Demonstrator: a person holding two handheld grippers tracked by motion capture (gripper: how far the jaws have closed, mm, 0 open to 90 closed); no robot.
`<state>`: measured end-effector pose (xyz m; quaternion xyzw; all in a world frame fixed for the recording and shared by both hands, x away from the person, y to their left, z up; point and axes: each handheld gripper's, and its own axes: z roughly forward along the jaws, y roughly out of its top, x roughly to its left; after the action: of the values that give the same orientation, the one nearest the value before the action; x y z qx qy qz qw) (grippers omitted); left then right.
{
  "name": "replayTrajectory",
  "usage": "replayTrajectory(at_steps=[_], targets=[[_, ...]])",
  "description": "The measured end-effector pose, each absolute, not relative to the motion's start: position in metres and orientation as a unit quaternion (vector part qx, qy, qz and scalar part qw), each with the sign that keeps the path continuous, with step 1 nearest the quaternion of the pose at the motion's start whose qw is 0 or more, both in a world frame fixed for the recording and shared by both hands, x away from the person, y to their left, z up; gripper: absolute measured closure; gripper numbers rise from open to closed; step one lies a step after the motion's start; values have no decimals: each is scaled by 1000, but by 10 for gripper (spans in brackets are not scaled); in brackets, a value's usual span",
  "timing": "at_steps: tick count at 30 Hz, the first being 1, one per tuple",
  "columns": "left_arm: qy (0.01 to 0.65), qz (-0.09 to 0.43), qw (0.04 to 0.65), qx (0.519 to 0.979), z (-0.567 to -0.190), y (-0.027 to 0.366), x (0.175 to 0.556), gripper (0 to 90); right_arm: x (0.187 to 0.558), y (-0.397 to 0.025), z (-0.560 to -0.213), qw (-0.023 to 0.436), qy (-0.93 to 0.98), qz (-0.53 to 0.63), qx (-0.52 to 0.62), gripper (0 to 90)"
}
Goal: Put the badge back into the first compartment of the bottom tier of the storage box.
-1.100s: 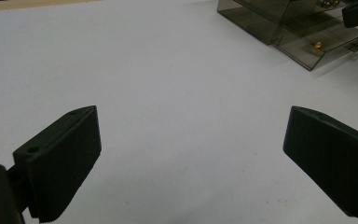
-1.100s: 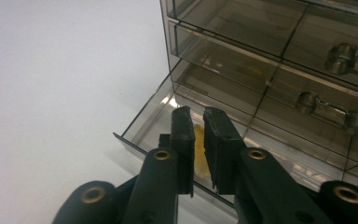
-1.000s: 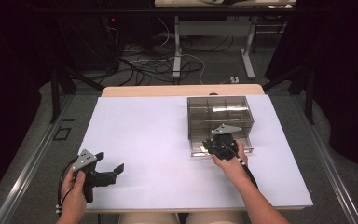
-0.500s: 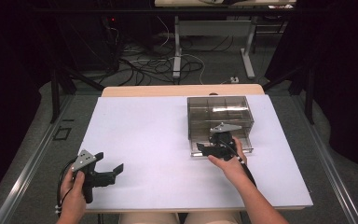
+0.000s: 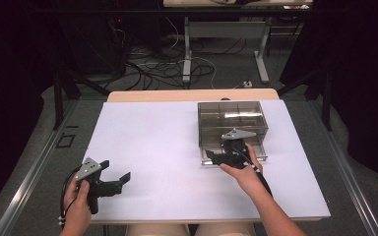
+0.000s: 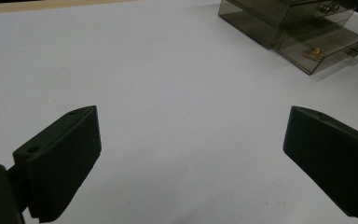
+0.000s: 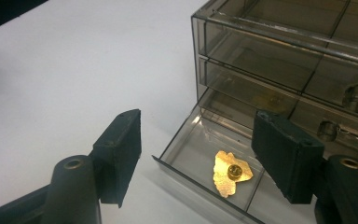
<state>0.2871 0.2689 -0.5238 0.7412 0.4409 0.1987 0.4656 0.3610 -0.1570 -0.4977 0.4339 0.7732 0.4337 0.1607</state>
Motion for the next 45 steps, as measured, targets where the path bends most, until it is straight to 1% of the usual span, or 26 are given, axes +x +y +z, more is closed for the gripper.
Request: replayTrajectory(at_steps=[3, 6, 10, 12, 13, 14, 15, 20, 27, 33, 34, 37, 45], targets=[[440, 198, 465, 742, -523, 269, 287, 41, 356, -159, -488, 153, 773, 437, 433, 221], [440, 198, 467, 741, -523, 269, 287, 41, 351, -164, -479, 147, 775, 445, 425, 146], [444, 195, 468, 739, -524, 270, 287, 41, 342, -173, -470, 158, 760, 459, 433, 142], [445, 195, 468, 738, -524, 270, 287, 41, 339, -179, -466, 161, 753, 462, 440, 104], [445, 195, 469, 738, -524, 270, 287, 41, 339, -179, -466, 161, 753, 462, 440, 104], [445, 196, 469, 738, -524, 270, 286, 41, 335, -184, -464, 166, 745, 468, 445, 16], [445, 196, 469, 737, -524, 270, 286, 41, 334, -187, -463, 167, 744, 468, 447, 0], [449, 197, 467, 735, -524, 271, 287, 41, 325, -205, -457, 184, 723, 477, 465, 0], [458, 196, 472, 727, -524, 272, 287, 41, 313, -230, -460, 214, 704, 478, 479, 0], [458, 198, 471, 728, -524, 273, 287, 41, 306, -255, -470, 216, 689, 482, 497, 0], [460, 195, 472, 726, -524, 273, 287, 41, 305, -260, -472, 222, 688, 482, 496, 0], [460, 195, 473, 726, -524, 273, 287, 41, 302, -272, -479, 213, 684, 483, 504, 0], [459, 195, 471, 728, -525, 272, 288, 41, 303, -300, -502, 217, 666, 470, 536, 0]])
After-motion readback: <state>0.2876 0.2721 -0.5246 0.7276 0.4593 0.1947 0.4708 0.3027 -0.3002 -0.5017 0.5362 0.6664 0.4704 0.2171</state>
